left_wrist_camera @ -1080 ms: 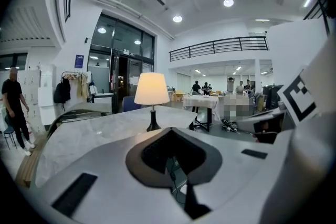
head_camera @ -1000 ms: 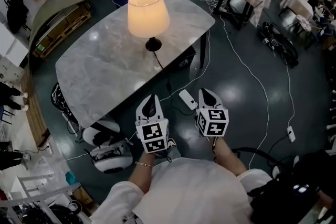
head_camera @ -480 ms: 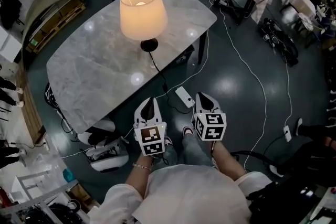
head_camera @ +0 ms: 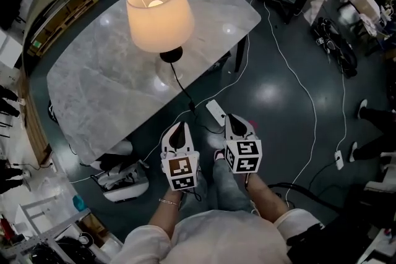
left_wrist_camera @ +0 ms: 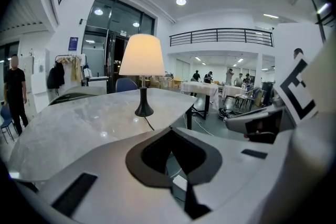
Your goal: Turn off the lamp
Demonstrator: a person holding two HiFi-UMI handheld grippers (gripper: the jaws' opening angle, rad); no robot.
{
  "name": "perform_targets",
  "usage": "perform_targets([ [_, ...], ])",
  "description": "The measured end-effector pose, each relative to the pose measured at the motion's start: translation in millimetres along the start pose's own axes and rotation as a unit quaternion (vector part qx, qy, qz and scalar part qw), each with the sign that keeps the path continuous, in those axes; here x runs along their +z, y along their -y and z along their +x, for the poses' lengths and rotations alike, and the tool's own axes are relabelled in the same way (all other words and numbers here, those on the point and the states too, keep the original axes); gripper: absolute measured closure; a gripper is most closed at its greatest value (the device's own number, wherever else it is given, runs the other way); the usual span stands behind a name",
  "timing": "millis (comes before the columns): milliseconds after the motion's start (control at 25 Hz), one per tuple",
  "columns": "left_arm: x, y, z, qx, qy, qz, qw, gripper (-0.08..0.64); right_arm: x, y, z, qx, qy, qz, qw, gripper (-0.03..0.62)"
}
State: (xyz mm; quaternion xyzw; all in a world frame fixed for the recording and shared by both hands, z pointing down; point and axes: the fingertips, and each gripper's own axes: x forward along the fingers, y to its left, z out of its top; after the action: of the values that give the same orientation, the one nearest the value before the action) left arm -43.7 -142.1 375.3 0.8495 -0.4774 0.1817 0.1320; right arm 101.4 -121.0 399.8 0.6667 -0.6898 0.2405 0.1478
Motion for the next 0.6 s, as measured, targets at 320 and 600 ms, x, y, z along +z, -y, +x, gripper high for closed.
perform_targets([
  [320, -42, 5, 33, 0.000, -0.029, -0.004, 0.9996, 0.566, -39, 25, 26, -0.014, -0.025, 0.025, 0.999, 0.594],
  [600, -83, 11, 64, -0.002, -0.046, -0.011, 0.9989, 0.566, -70, 48, 50, -0.017, -0.032, 0.028, 0.999, 0.594],
])
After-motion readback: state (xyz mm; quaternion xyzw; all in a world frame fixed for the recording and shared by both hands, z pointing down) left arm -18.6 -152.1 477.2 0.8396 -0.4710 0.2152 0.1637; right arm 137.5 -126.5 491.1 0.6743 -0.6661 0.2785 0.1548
